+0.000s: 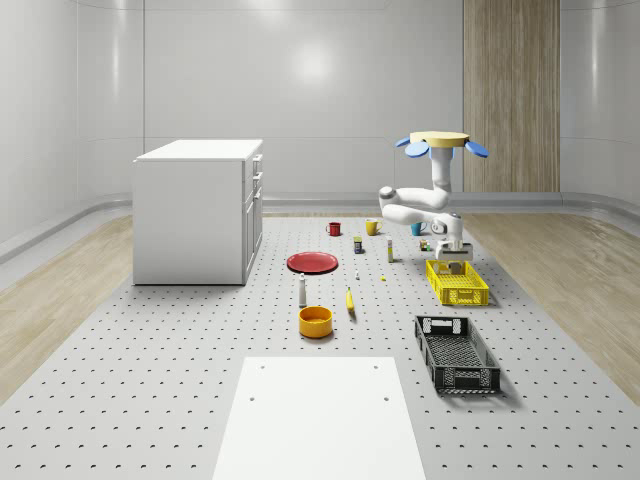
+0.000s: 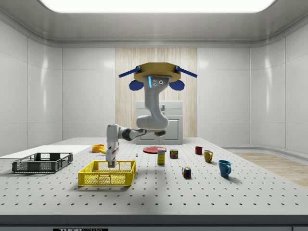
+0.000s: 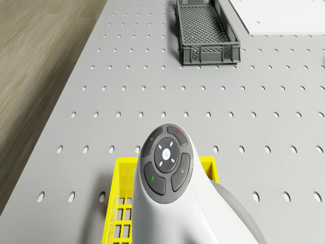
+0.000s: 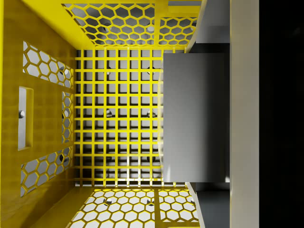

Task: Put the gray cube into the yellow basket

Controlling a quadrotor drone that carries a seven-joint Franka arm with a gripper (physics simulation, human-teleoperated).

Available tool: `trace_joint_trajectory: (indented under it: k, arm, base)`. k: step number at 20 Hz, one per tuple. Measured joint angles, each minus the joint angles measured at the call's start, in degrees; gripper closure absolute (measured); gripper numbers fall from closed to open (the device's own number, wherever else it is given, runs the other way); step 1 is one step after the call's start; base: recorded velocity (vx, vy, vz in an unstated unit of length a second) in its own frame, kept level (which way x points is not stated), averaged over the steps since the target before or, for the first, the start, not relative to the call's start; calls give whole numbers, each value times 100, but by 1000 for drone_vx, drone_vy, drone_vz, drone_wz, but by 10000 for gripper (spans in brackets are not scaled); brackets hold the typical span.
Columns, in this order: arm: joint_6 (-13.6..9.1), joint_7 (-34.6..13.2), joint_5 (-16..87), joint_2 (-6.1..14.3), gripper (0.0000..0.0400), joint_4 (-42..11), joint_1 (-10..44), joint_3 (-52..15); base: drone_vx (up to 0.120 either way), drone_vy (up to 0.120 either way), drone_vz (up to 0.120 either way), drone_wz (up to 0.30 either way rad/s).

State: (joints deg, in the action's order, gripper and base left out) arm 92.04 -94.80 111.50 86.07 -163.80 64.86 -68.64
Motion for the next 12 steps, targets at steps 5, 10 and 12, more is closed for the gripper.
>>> trace_joint_trajectory:
  k: [5, 10, 12]
  arm:
    - [151, 7, 339, 5, 150, 128, 69, 360]
    - [254, 16, 601, -19, 150, 243, 125, 633]
    - [270, 21, 657, -32, 117, 268, 134, 690]
  base:
    - [0, 0, 0, 0]
    - [0, 0, 0, 0]
    - [0, 0, 0, 0]
